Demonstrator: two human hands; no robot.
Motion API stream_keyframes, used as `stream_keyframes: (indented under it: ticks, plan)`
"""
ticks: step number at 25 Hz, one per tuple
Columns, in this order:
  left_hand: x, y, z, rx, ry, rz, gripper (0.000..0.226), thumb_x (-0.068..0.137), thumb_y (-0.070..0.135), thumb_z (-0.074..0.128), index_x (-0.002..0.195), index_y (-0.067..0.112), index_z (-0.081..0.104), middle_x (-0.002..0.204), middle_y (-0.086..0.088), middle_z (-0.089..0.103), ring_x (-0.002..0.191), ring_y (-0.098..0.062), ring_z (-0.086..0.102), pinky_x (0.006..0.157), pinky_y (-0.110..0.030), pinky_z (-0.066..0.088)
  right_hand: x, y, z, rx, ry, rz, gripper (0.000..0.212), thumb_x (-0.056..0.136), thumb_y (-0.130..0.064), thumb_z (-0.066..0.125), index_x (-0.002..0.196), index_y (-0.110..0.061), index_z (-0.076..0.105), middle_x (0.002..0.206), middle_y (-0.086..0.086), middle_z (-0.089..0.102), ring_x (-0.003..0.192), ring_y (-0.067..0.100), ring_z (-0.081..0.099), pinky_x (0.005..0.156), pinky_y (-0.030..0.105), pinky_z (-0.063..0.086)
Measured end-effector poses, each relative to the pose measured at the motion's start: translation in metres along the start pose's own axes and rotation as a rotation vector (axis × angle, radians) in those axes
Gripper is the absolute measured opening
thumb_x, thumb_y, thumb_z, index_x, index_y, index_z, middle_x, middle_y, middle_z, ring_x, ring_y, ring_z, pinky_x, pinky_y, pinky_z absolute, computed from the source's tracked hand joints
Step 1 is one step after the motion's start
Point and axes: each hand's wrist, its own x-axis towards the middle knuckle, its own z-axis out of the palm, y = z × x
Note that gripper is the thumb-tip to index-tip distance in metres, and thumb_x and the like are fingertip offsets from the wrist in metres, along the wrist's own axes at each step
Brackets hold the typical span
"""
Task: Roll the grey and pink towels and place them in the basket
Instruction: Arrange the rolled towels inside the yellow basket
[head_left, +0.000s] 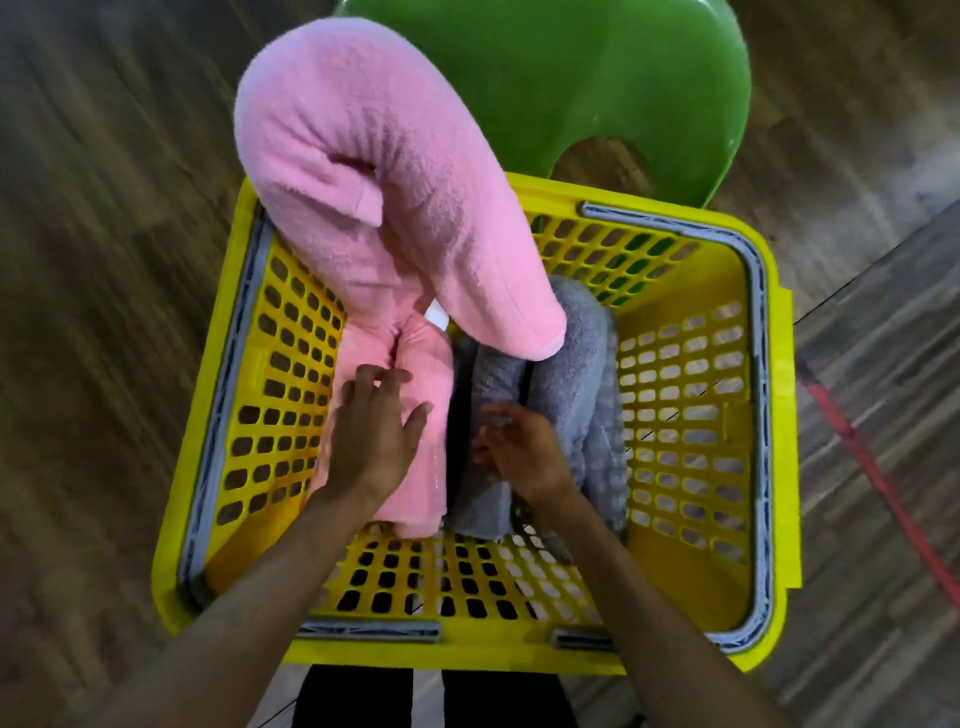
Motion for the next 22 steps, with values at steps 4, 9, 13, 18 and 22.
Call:
stream_keyframes:
  ticks: [4, 9, 13, 18, 22]
  plan:
    - [-0.006, 0.061, 0.043, -0.334, -0.140, -0.099, 0.024, 0.084, 0.028, 0.070, 0.098, 0.009, 0.067, 0.093, -0.014, 0.069, 0.087, -0.031, 0.065, 0.079, -0.044, 0.053, -0.009, 0.034, -0.044, -0.072, 0.581, -0.149, 0.020, 0.081, -0.014, 0.072, 0.099, -0.017, 0.064, 0.092, 0.003, 0.066, 0.081, 0.014, 0.059, 0.073, 0.024, 0.046]
    - [-0.001, 0.094, 0.080, -0.404, 0.058, -0.366, 0.047, 0.078, 0.023, 0.075, 0.117, 0.000, 0.059, 0.114, -0.023, 0.062, 0.109, -0.037, 0.057, 0.094, -0.038, 0.042, -0.010, 0.035, -0.052, -0.040, 0.462, -0.098, 0.061, 0.075, -0.039, 0.080, 0.124, -0.015, 0.052, 0.113, 0.010, 0.063, 0.104, 0.028, 0.060, 0.082, 0.033, 0.047]
    - [0.008, 0.078, 0.092, -0.263, -0.055, -0.319, 0.060, 0.072, 0.030, 0.078, 0.121, 0.003, 0.059, 0.119, -0.018, 0.064, 0.113, -0.034, 0.058, 0.096, -0.042, 0.045, 0.003, 0.034, -0.045, -0.082, 0.397, -0.019, 0.073, 0.083, -0.034, 0.073, 0.141, -0.007, 0.038, 0.131, 0.021, 0.051, 0.118, 0.037, 0.052, 0.090, 0.038, 0.043]
    - [0.013, 0.070, 0.085, -0.199, -0.087, -0.318, 0.037, 0.069, 0.037, 0.069, 0.093, 0.009, 0.069, 0.092, -0.016, 0.072, 0.089, -0.033, 0.066, 0.079, -0.039, 0.053, 0.006, 0.035, -0.048, -0.068, 0.393, -0.032, 0.052, 0.088, -0.021, 0.065, 0.131, -0.002, 0.042, 0.126, 0.023, 0.052, 0.114, 0.040, 0.052, 0.088, 0.039, 0.042]
    - [0.009, 0.065, 0.078, -0.360, -0.033, -0.309, 0.036, 0.070, 0.037, 0.070, 0.094, 0.010, 0.071, 0.089, -0.012, 0.073, 0.082, -0.028, 0.068, 0.073, -0.033, 0.053, 0.000, 0.025, -0.039, -0.006, 0.395, -0.034, 0.071, 0.081, -0.027, 0.076, 0.136, -0.004, 0.037, 0.132, 0.020, 0.042, 0.119, 0.039, 0.046, 0.094, 0.039, 0.040]
